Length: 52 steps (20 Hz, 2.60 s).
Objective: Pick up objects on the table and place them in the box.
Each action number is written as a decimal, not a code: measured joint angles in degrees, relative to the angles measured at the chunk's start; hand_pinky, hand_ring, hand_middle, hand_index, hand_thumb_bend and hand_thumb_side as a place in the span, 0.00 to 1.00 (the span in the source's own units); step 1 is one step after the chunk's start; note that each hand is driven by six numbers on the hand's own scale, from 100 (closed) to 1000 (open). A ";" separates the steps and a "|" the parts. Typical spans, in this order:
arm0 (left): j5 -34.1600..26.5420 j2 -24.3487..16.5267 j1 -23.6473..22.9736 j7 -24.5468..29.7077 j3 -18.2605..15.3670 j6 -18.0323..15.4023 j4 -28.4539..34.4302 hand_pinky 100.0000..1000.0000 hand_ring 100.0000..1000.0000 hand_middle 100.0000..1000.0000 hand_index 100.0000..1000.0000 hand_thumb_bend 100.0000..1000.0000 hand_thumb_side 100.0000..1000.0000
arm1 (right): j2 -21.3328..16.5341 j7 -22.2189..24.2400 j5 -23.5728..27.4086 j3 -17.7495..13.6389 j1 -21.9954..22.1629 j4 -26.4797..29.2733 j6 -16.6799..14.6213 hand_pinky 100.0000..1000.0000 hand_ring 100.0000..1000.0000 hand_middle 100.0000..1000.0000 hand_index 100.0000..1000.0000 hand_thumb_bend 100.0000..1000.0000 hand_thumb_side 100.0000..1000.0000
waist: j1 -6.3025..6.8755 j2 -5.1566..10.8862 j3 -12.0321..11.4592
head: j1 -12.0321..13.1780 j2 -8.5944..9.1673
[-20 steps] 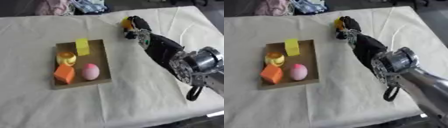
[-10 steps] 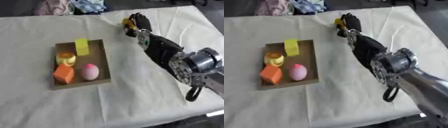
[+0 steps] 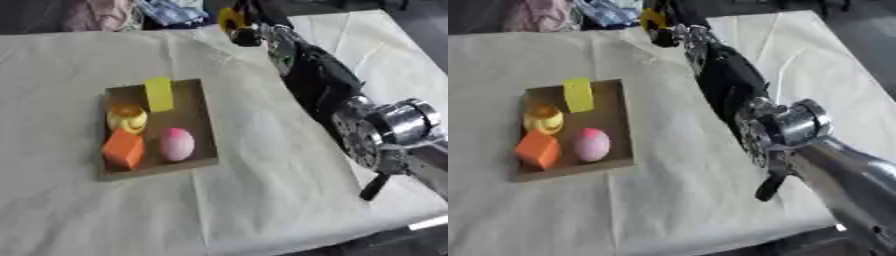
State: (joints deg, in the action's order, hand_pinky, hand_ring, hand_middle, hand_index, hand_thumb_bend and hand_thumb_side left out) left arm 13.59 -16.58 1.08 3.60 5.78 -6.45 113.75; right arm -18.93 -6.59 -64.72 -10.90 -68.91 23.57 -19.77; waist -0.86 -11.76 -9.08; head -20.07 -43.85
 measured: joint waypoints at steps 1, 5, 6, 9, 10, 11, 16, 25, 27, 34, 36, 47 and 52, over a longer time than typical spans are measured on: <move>0.00 0.00 0.00 -0.01 -0.01 0.00 0.00 0.65 0.51 0.51 0.79 0.00 0.58 | 0.23 4.01 -0.15 -0.32 -0.02 1.38 -2.78 0.58 0.45 0.19 0.34 0.00 0.13 | 0.00 0.00 0.07 | 0.01 0.00; -0.02 0.00 -0.01 -0.08 -0.02 -0.06 0.00 0.65 0.51 0.51 0.79 0.00 0.58 | 0.98 20.61 0.88 -0.60 0.00 5.11 -13.27 0.60 0.47 0.22 0.35 0.00 0.13 | 0.00 0.00 0.54 | 0.01 0.00; -0.03 0.00 -0.01 -0.10 -0.02 -0.08 0.00 0.65 0.51 0.51 0.79 0.00 0.58 | 1.07 24.50 1.58 -0.33 0.05 5.64 -15.32 0.61 0.48 0.22 0.36 0.00 0.13 | 0.00 0.00 0.58 | 0.02 0.00; -0.18 0.00 -0.01 -0.13 -0.04 -0.10 0.00 0.65 0.51 0.51 0.79 0.00 0.57 | 1.54 34.28 4.04 0.78 0.60 7.05 -19.79 0.62 0.49 0.23 0.37 0.00 0.14 | 0.00 0.00 0.73 | 0.02 0.00; -0.20 0.00 -0.01 -0.13 -0.05 -0.11 0.00 0.65 0.51 0.51 0.79 0.00 0.57 | 1.74 34.99 5.04 1.26 0.91 7.42 -18.84 0.63 0.50 0.23 0.37 0.00 0.14 | 0.00 0.00 0.74 | 0.02 0.00; -0.21 0.00 -0.01 -0.14 -0.05 -0.12 0.00 0.65 0.51 0.51 0.79 0.00 0.57 | 1.95 35.69 6.04 1.75 1.15 7.79 -18.13 0.63 0.50 0.24 0.37 0.00 0.15 | 0.00 0.00 0.76 | 0.02 0.00; -0.21 0.00 -0.01 -0.17 -0.12 -0.14 0.00 0.65 0.51 0.51 0.79 0.00 0.58 | 3.26 37.66 12.54 4.34 2.43 10.12 -16.17 0.63 0.50 0.24 0.38 0.00 0.14 | 0.02 0.00 0.92 | 0.00 0.00; -0.21 0.01 -0.01 -0.14 -0.13 -0.11 0.00 0.66 0.51 0.51 0.79 0.00 0.58 | 5.82 39.95 21.99 14.18 4.09 13.96 -13.88 0.68 0.56 0.38 0.52 0.00 0.18 | 0.01 0.00 1.00 | -0.21 0.00; -0.21 0.01 -0.01 -0.13 -0.14 -0.10 0.00 0.66 0.51 0.51 0.79 0.00 0.58 | 6.07 40.00 21.86 16.67 4.51 14.62 -13.82 0.70 0.61 0.48 0.64 0.00 0.20 | 0.00 0.00 1.04 | -0.24 0.00; -0.21 0.01 -0.01 -0.03 -0.28 0.07 0.00 0.66 0.51 0.51 0.79 0.00 0.58 | 6.01 40.06 17.43 21.07 5.63 17.01 -13.76 0.81 0.77 0.76 0.90 0.00 0.27 | 0.00 0.00 1.25 | -0.25 0.00; -0.21 0.01 -0.01 -0.03 -0.36 0.09 0.00 0.66 0.51 0.51 0.79 0.00 0.58 | 5.76 40.06 17.22 21.97 5.99 17.63 -13.76 0.82 0.78 0.77 0.90 0.00 0.56 | 0.00 0.00 1.28 | -0.25 0.00; -0.10 0.00 -0.29 -0.25 -0.72 0.53 0.00 0.66 0.52 0.51 0.79 0.00 0.59 | 2.59 40.09 24.63 28.27 8.09 21.39 -13.74 0.86 0.80 0.79 0.90 0.00 1.00 | -0.60 0.00 2.38 | -0.12 0.00; 0.03 -0.03 -0.49 -0.42 -0.79 0.72 0.00 0.66 0.52 0.51 0.79 0.00 0.59 | -0.27 40.09 29.23 30.15 9.68 24.86 -13.73 0.86 0.80 0.79 0.90 0.00 1.00 | -0.96 0.03 3.00 | 0.16 0.00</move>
State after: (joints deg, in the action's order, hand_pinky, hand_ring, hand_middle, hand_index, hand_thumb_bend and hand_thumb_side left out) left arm 13.62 -16.60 0.59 3.17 4.99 -5.73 113.75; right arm -19.19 33.50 -35.49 19.24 -59.23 48.43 -33.50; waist -1.82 -11.74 -6.08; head -19.91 -43.85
